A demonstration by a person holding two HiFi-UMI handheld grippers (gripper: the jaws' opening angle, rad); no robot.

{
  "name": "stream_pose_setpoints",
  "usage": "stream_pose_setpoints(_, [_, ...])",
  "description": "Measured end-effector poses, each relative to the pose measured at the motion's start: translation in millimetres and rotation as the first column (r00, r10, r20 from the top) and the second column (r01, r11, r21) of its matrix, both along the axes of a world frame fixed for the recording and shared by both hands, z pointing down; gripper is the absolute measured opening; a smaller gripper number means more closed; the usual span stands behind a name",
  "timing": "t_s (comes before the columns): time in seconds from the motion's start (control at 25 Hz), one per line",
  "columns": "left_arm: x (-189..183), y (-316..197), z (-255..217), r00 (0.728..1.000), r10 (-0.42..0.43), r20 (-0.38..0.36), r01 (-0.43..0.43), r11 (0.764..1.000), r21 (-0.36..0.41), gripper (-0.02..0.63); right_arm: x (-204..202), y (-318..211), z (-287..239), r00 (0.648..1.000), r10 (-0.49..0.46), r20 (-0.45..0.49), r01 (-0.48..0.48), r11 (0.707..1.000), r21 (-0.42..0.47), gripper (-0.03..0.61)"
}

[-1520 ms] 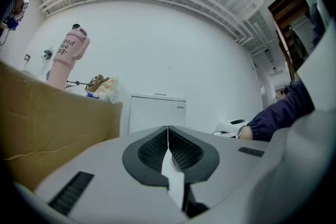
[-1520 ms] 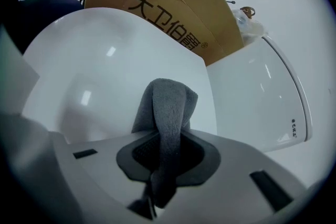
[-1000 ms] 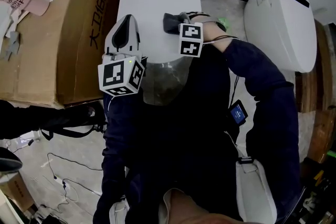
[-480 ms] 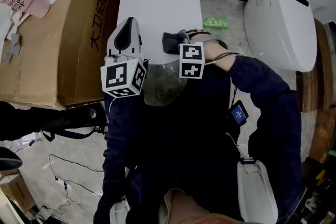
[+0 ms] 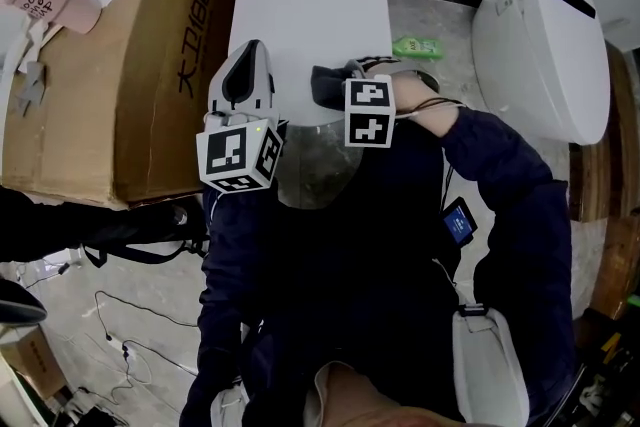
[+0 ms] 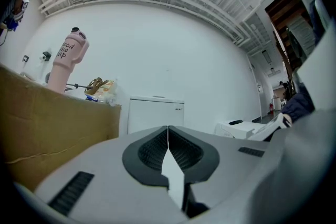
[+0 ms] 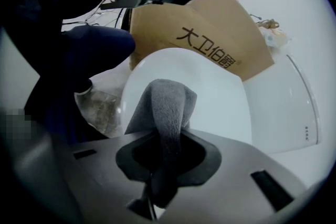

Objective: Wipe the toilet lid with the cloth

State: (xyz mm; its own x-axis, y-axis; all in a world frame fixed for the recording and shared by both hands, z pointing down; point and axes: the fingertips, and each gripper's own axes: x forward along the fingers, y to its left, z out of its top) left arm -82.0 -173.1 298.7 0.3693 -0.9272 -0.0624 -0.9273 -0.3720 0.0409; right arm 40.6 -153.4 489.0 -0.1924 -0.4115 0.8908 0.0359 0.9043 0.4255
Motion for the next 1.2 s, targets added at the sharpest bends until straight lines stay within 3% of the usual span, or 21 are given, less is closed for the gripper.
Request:
stream_pose_setpoints(0.16, [-4.2, 5.0, 2.7, 1.0, -0.014, 0.002, 0.014, 1.0, -0.013, 0.017, 3.6, -67.5, -25.8, 0.998, 0.047, 0.052, -0.054, 0.987, 0.154, 0.067])
stream_pose_setpoints(0.36, [-8.9, 6.5, 14.3, 0.998, -0.048, 0.037, 0.049, 0.998, -0.031, 0.017, -1.4, -148.3, -54.2, 0.995, 0.025, 0.093, -0.051, 0.953, 0.298, 0.067])
stream_pose_setpoints(0.56, [-21.6, 9.8, 34.6, 0.995, -0.091, 0.029, 0.093, 0.993, -0.078, 0.017, -10.6, -228.0, -65.1, 0.995, 0.036, 0.09, -0.072, 0.893, 0.444, 0.067])
stream_pose_setpoints(0.84, [-31.0, 16.3, 54.2, 0.988, -0.133, 0.079, 0.142, 0.983, -0.121, 0.017, -15.5, -315.3, -59.2, 0.997, 0.07, 0.044, -0.083, 0.797, 0.599, 0.067])
stream_pose_setpoints(1.04, [-45.8, 19.3, 56.9, 0.982, -0.167, 0.09, 0.177, 0.976, -0.126, 0.017, -16.7, -338.1, -34.4, 0.994, 0.101, -0.034, -0.063, 0.811, 0.581, 0.067])
stream_pose_setpoints(1.2, [-54.5, 16.3, 59.7, 0.979, -0.186, 0.08, 0.195, 0.971, -0.136, 0.017, -17.6, -335.0, -29.5, 0.993, 0.111, -0.041, -0.068, 0.813, 0.578, 0.066])
